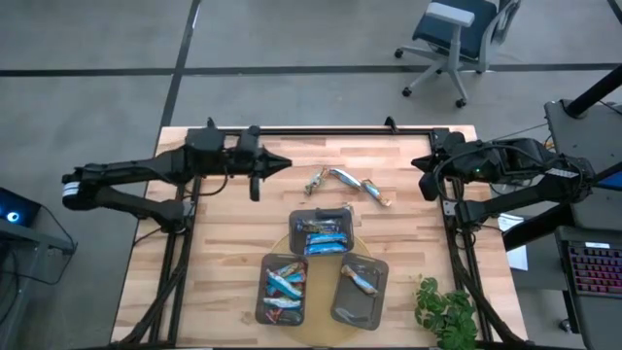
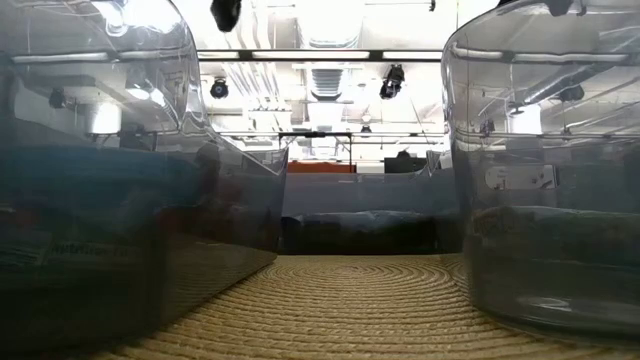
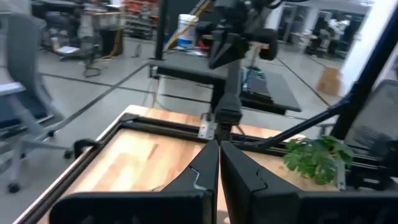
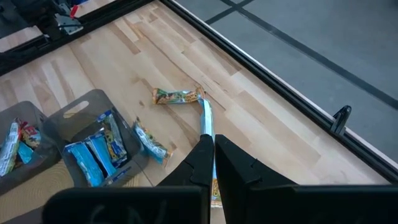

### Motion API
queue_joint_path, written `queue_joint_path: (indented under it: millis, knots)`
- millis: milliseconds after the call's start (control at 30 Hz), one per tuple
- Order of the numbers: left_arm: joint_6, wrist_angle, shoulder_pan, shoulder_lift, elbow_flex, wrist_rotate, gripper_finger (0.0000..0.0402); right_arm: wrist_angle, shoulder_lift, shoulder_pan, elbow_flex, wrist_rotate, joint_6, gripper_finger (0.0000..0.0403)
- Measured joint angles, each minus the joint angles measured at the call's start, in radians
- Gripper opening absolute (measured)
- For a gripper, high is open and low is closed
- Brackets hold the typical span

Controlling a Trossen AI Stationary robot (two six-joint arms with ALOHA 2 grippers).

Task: Pick and place Granola Bars by type
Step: Put the yellow granola bar into the bottom right black bin

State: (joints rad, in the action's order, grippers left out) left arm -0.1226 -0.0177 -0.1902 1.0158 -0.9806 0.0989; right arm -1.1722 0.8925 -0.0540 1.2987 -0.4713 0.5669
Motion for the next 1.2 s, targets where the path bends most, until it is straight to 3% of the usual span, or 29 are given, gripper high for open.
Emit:
queue_joint_path:
  millis: [400, 833, 1000, 1200]
  knots:
    - [-0.010, -0.025, -0.005, -0.154, 0.105, -0.075, 0.0000, 0.005, 0.041, 0.000, -0.002, 0.000, 0.015, 0.0009]
    - [-0.019, -0.094, -0.006, -0.170, 0.106, -0.075, 0.0000, 0.004, 0.113, 0.008, -0.002, 0.000, 0.032, 0.0008]
    - [-0.020, -0.095, -0.008, -0.171, 0.106, -0.075, 0.0000, -0.002, 0.137, 0.089, 0.000, 0.011, 0.161, 0.0012]
    - [-0.021, -0.095, -0.010, -0.171, 0.106, -0.075, 0.0000, -0.037, 0.200, 0.252, 0.000, 0.183, 0.143, 0.0059]
